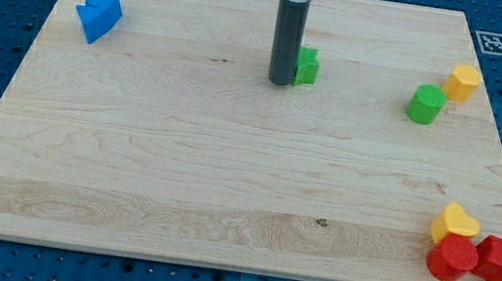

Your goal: Slide the green star towards the green circle

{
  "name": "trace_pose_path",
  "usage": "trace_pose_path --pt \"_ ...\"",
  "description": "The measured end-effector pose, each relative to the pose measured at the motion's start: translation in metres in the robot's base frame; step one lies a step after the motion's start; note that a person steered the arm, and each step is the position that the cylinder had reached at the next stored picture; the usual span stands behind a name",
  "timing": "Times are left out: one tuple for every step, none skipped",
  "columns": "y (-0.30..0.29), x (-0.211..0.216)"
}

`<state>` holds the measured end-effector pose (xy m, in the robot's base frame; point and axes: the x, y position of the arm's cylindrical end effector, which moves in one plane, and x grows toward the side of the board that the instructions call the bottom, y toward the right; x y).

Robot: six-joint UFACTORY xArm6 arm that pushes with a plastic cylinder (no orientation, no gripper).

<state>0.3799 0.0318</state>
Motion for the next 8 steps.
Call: trace_pose_path --pt "0.017 0.0" --pt "0.011 0.005" --pt "-0.008 0.01" --pt "-0.016 0.004" --pt "-0.015 -0.015" --pt "0.0 -0.024" --pt "0.023 -0.023" --pt "0.048 -0.017"
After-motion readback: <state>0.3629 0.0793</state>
